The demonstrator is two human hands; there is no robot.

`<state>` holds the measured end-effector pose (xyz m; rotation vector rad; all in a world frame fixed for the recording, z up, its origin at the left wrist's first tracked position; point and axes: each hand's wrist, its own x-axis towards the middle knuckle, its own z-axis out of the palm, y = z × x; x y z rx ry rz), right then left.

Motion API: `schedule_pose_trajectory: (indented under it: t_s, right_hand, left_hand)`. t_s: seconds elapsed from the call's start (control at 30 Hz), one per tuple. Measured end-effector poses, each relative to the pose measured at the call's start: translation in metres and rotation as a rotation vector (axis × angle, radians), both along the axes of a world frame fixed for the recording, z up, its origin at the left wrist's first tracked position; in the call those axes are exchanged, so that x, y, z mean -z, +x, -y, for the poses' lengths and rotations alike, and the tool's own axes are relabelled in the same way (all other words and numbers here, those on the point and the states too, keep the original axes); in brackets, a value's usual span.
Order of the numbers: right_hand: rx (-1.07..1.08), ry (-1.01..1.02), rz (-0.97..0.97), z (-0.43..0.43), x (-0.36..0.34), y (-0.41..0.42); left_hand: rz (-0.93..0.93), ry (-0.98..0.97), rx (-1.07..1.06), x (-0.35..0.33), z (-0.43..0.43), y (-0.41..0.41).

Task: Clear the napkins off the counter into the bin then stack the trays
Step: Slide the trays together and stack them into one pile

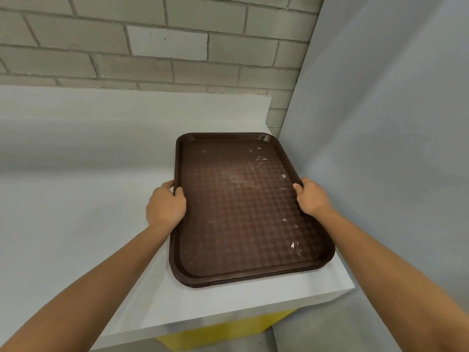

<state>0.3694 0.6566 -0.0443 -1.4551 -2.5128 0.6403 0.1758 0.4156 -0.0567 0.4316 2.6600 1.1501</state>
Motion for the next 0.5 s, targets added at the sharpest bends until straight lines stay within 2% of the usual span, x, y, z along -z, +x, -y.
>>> schedule_pose_trajectory:
  t_s: [0.17,0.3,0.5]
  right_hand:
    - [-0.001,0.018,0.036,0.002,0.000,0.001]
    - [-0.019,0.108,0.193,0.008,0.005,0.011]
    - [-0.016,0.157,0.224,0.005,0.004,0.006]
  left_hand:
    - [0.009,-0.024,0.055,-0.001,0.003,0.002]
    - [-0.007,-0.040,0.150,0.003,0.016,0.016]
    - [-0.035,-0.039,0.133,0.008,0.014,0.012]
